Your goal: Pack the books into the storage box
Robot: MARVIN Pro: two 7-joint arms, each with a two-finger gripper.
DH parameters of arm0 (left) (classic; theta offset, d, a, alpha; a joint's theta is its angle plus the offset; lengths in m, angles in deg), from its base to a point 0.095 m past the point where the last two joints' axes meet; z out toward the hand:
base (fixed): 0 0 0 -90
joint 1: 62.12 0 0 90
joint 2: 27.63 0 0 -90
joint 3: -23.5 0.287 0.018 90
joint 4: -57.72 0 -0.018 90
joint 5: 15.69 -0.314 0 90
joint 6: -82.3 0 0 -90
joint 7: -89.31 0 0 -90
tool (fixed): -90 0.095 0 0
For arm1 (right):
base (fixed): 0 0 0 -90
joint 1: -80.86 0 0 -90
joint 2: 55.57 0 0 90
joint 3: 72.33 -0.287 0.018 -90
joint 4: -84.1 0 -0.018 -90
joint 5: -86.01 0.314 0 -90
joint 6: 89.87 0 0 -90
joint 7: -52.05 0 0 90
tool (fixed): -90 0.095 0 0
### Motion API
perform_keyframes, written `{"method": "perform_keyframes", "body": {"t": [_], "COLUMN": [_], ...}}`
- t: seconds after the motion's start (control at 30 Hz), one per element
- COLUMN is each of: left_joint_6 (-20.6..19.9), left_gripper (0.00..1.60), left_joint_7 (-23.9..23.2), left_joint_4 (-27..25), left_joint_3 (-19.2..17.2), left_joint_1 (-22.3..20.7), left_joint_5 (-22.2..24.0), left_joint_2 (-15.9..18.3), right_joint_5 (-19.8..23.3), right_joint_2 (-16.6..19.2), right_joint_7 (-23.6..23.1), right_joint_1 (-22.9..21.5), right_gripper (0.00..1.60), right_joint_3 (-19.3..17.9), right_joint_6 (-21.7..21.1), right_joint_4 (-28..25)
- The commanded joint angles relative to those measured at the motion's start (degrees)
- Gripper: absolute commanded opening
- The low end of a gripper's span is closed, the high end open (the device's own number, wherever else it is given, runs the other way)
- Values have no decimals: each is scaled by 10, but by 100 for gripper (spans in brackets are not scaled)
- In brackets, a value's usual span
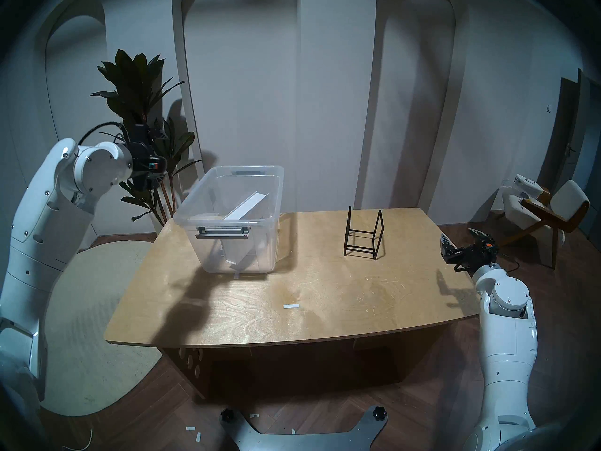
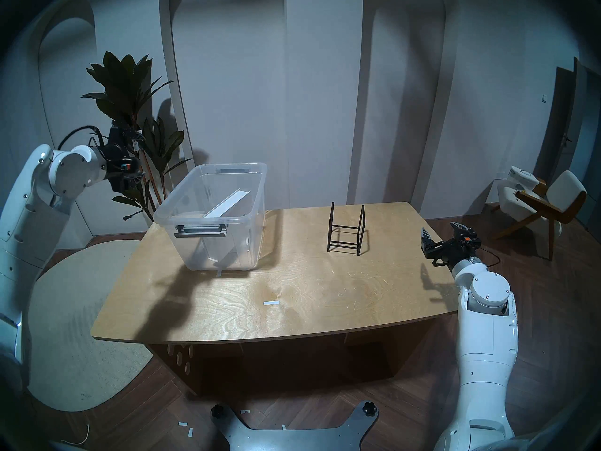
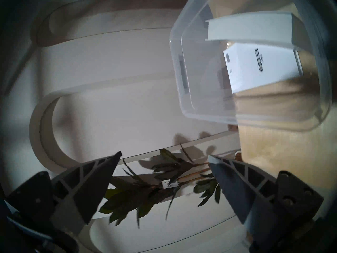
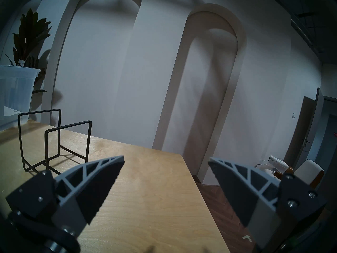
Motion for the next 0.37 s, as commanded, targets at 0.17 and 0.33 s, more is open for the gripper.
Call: {"method": "perform_keyframes", "body": {"t": [0.17,0.33], "left_joint_6": [-125,-169], "left_gripper": [160,160], "left_joint_7": [88,126], "left_joint_4": [-77,-112], "left_joint_3": [-97,-123], "left_joint_1": [97,132], "left_joint_5": [49,46], "left_joint_2": [-99,-130], "right_joint_5": [1,1], "right_joint_2": [2,1], "right_joint_7": [1,1], "right_joint_1": [-5,-4], "right_gripper": [160,160], "right_joint_3": [0,0], "right_joint_6": [4,5], "right_joint_4": [-15,-17]}}
